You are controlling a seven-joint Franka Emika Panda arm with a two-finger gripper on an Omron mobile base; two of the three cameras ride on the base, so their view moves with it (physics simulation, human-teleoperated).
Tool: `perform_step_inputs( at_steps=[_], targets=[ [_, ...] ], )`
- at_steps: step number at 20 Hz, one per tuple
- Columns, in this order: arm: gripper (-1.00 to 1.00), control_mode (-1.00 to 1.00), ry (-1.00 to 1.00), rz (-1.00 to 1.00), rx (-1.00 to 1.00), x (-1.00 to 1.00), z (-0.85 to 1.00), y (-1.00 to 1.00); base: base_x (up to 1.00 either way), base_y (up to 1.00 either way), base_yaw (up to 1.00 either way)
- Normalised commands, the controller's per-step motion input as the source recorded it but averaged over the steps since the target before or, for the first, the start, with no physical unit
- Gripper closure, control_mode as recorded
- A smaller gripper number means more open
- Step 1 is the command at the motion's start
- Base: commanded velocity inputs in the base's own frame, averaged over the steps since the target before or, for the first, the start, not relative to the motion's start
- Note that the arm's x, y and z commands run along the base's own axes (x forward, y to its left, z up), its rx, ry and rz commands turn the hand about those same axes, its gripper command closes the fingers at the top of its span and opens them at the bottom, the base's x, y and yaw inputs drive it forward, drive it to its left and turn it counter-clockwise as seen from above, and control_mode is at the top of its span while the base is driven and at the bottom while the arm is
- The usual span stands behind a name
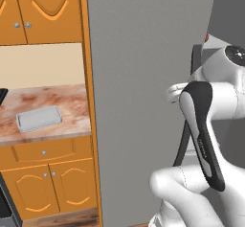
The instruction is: Take the sweet potato and onion out of the freezer and place them in the tupperware container on the counter. Then put the tupperware containing the vegetables back in the freezer.
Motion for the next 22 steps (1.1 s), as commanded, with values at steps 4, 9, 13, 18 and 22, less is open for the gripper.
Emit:
perform_step_inputs(
  at_steps=[4, 9, 13, 18, 22],
  targets=[
    [-1.0, -1.0, 0.0, -0.02, 0.0, -0.62, 0.08, -0.17, 0.0, 0.0, 0.0],
    [-1.0, -1.0, 0.0, -0.04, 0.0, -0.4, 0.0, -0.17, 0.0, 0.0, 0.0],
    [-1.0, -1.0, 0.02, -0.03, 0.0, -0.02, 0.0, -0.02, 0.0, 0.0, 0.0],
    [-1.0, 1.0, 0.0, 0.0, 0.0, 0.0, 0.0, 0.0, 0.01, -0.07, -0.01],
    [-1.0, 1.0, 0.0, 0.0, 0.0, 0.0, 0.0, 0.0, 0.05, -0.6, -0.01]
  ],
)
